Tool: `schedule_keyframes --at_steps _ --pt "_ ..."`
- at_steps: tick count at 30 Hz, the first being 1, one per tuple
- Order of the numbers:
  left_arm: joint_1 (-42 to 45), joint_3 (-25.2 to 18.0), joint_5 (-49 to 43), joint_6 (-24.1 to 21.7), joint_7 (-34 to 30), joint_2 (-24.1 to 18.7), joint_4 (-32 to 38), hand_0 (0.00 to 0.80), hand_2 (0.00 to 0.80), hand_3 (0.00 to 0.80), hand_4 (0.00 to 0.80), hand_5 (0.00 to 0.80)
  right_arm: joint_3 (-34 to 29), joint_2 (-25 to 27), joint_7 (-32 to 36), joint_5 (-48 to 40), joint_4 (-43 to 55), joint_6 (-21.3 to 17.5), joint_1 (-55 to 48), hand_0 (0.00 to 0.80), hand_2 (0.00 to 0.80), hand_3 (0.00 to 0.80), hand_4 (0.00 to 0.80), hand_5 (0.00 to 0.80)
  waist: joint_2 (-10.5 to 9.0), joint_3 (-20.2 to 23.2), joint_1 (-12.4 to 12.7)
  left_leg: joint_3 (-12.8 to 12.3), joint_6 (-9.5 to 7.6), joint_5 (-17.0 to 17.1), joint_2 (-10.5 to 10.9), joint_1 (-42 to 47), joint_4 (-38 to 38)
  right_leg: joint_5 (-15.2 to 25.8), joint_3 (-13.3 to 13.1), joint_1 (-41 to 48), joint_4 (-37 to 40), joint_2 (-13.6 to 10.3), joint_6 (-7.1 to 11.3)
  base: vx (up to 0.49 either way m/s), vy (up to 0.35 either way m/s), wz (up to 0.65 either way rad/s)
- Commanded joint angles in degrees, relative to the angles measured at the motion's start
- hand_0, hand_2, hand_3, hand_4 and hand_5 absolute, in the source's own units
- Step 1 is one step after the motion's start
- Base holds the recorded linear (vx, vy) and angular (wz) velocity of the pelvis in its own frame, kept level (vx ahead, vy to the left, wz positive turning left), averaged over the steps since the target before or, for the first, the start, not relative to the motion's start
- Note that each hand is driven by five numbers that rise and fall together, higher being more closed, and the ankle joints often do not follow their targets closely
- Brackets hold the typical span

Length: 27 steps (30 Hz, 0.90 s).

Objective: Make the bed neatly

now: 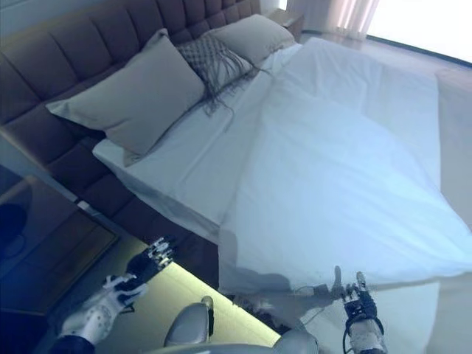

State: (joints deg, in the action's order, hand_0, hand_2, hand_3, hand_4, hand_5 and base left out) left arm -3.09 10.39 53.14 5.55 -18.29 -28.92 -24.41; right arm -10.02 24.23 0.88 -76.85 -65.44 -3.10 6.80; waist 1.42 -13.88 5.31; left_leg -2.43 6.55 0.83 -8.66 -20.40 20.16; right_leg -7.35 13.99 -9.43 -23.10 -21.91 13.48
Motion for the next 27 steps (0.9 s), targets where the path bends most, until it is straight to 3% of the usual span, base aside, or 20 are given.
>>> schedule_keyframes --at_steps 1,3,5,8,12,18,27 --pt "-4.24 -0.80 5.03 -5.00 1.48 1.71 2.44 0.000 0.000 0.000 0.000 0.000 -5.33 2.79 -1.85 -4.57 -2.87 0.41 3.89 0.000 0.000 0.000 0.000 0.000 0.08 -3.20 0.07 3.39 3.37 -3.52 -6.20 -3.61 12.74 12.09 -3.14 -5.53 3.83 0.15 -1.69 0.119 -0.037 0.21" --pt "-2.23 -1.17 5.16 -6.20 2.35 3.13 2.42 0.000 0.000 0.000 0.000 0.000 -6.20 2.82 -1.44 -6.83 -2.28 1.28 1.86 0.000 0.000 0.000 0.000 0.000 1.44 -3.22 -0.11 6.30 3.76 -2.82 -8.10 -2.10 9.35 10.23 -4.52 -5.55 1.88 0.24 -0.98 0.239 0.097 -0.05" --pt "-2.18 -0.61 5.48 -7.32 2.01 3.80 2.32 0.000 0.000 0.000 0.000 0.000 -8.46 3.65 0.73 -7.39 -2.09 1.91 0.87 0.000 0.000 0.000 0.000 0.000 2.19 -3.89 -0.52 8.27 3.85 -1.89 -8.29 -0.85 4.93 8.61 -6.39 -7.59 -0.11 -0.52 -0.41 0.142 0.186 -0.13" --pt "-5.81 3.53 7.01 -9.18 2.90 3.74 3.76 0.000 0.000 0.000 0.000 0.000 -9.88 8.26 3.06 -9.79 -3.55 1.23 3.70 0.000 0.000 0.000 0.000 0.000 3.49 -6.86 -1.45 7.57 4.94 -0.32 -6.94 -4.78 4.53 8.49 -6.71 -12.16 -2.32 -2.68 -0.15 -0.145 0.186 0.05" --pt "-6.74 5.03 7.30 -9.98 3.18 1.22 6.47 0.000 0.000 0.000 0.000 0.000 -9.31 11.47 9.31 -15.17 -4.07 2.82 6.55 0.000 0.000 0.000 0.000 0.000 4.01 -9.75 -1.08 7.99 4.73 -0.36 -4.90 -9.87 6.41 9.76 -8.12 -17.80 -4.03 -4.61 0.69 -0.084 0.028 0.28" --pt "-6.54 2.24 9.40 -9.36 2.59 -2.81 10.55 0.000 0.000 0.000 0.000 0.000 -7.49 14.69 17.89 -19.69 -3.47 6.48 9.05 0.000 0.000 0.000 0.000 0.000 4.07 -11.50 0.68 7.63 4.25 1.26 -3.77 -15.13 5.00 9.92 -7.53 -23.87 -5.32 -4.00 0.91 -0.078 -0.061 0.02" --pt "-3.57 -1.17 11.60 -5.26 1.60 -6.42 13.62 0.000 0.000 0.000 0.000 0.000 -9.90 20.67 20.24 -20.65 -6.26 13.47 9.97 0.000 0.000 0.000 0.000 0.000 3.50 -11.16 3.30 9.90 4.04 -3.17 -3.17 -20.67 13.80 4.27 -7.84 -30.54 -18.31 -5.29 0.30 0.004 -0.075 0.03"
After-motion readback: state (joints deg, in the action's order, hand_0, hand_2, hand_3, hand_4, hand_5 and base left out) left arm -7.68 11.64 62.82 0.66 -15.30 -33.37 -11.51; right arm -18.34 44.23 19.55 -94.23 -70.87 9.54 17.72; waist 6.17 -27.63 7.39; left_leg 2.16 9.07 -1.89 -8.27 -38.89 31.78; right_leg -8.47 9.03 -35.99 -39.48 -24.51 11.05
